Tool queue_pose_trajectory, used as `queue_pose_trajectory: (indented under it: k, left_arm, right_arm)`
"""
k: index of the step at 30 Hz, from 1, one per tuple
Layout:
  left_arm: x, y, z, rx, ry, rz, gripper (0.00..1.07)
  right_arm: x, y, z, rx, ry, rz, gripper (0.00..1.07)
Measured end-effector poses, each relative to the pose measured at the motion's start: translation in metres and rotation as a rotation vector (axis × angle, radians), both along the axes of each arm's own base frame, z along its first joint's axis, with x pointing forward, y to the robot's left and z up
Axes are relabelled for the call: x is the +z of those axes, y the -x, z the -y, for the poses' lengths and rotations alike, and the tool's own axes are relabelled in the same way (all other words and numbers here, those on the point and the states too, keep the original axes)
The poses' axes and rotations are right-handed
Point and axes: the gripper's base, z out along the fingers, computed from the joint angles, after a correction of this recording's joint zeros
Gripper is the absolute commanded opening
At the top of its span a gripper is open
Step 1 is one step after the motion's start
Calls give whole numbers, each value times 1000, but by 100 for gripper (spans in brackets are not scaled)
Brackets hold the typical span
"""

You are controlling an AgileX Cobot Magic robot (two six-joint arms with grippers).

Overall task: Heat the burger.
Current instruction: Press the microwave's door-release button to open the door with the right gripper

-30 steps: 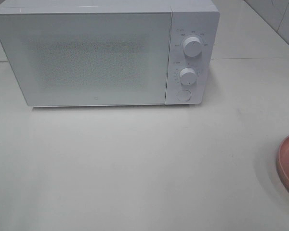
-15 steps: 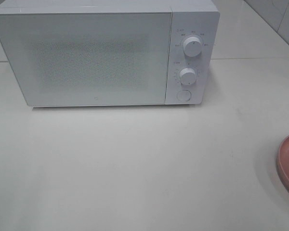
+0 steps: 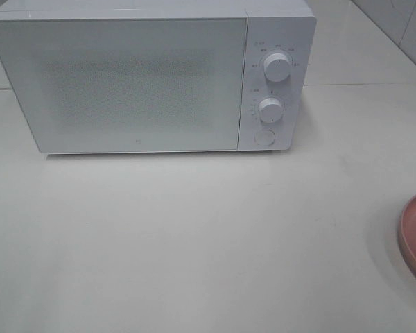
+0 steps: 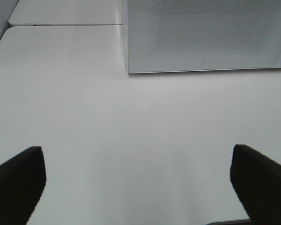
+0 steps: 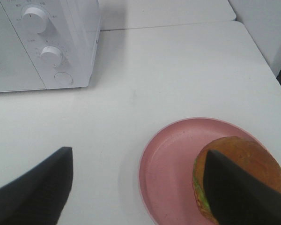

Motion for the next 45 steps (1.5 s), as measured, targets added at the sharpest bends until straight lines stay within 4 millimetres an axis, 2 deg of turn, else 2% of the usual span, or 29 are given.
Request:
queue_pose_trajectory:
  k: [5,8,16,22,25,45]
  left_arm:
    - [0,0,0,0,0,0,100]
    - [0,0,0,0,0,0,100]
    - [0,0,0,0,0,0,100]
    - [0,0,0,0,0,0,100]
    - [0,0,0,0,0,0,100]
    - [0,0,0,0,0,0,100]
  right_arm:
    - [2,-22,0,2,0,-17,74]
    - [3,-24,0,2,0,-12,74]
    - [3,-51,-1,5,-1,-16,74]
    - [2,-60,-1,6,0,-20,74]
    - [1,-72,-1,7,0,-15,74]
    - [-9,-120,-2,12,-1,9,74]
